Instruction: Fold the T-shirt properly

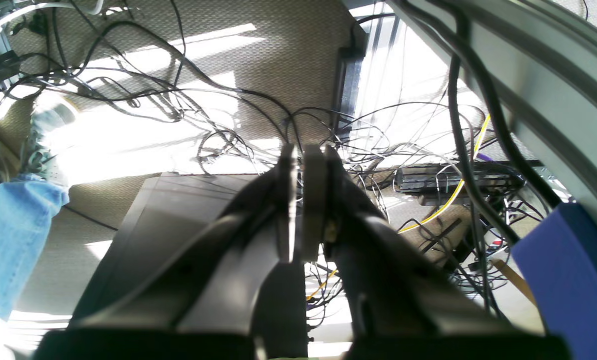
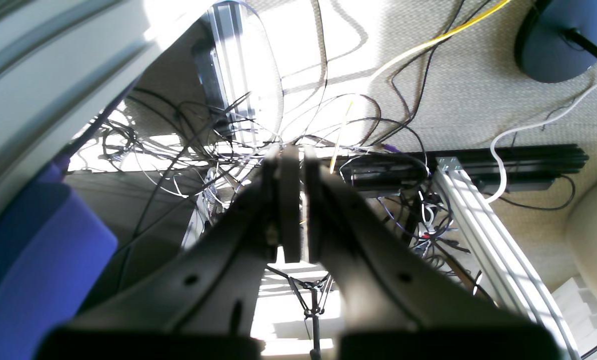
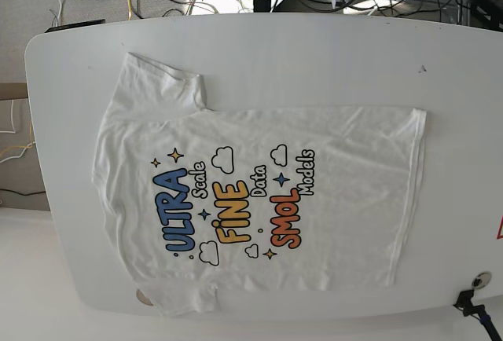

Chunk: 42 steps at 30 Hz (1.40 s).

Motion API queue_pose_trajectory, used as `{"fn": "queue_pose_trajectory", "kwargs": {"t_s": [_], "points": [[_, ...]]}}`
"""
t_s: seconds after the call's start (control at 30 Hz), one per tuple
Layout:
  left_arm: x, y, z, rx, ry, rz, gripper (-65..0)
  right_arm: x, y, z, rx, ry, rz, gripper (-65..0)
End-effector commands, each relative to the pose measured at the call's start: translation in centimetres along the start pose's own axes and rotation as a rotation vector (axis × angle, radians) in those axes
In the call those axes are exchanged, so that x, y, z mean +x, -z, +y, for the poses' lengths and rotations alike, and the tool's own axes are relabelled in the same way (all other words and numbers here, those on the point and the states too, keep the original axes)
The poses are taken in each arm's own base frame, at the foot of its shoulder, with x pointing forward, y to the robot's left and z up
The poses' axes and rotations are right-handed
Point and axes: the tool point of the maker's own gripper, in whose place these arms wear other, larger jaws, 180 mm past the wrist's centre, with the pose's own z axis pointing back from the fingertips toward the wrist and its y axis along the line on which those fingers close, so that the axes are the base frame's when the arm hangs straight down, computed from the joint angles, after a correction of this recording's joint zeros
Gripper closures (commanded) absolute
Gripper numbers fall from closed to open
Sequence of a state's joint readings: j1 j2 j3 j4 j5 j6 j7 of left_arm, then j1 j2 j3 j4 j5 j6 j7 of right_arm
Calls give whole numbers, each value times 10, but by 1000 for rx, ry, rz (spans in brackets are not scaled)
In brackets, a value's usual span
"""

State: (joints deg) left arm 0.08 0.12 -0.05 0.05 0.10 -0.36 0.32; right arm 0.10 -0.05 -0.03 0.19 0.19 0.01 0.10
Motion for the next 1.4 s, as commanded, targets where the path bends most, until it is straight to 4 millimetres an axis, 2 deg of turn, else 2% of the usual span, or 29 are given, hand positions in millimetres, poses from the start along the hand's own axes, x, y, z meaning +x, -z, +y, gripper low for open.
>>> {"fn": "queue_pose_trajectory", "kwargs": {"t_s": [0.0, 0.3, 0.63, 0.67, 1.37], "points": [[-5, 0, 5, 9, 17, 16, -2, -1, 0, 3, 7, -14, -2, -6], [-11, 0, 6, 13, 26, 30, -1, 0, 0, 7, 13, -14, -29, -5], [-15, 0, 8, 17, 23, 31, 0, -8, 0, 10, 20, -18, -45, -6], [-17, 0, 2, 3, 18, 35, -19, 3, 0, 6, 17, -13, -63, -8], [-15, 0, 3, 4, 20, -1, -20, 3, 0, 6, 15, -13, -66, -4]]}}
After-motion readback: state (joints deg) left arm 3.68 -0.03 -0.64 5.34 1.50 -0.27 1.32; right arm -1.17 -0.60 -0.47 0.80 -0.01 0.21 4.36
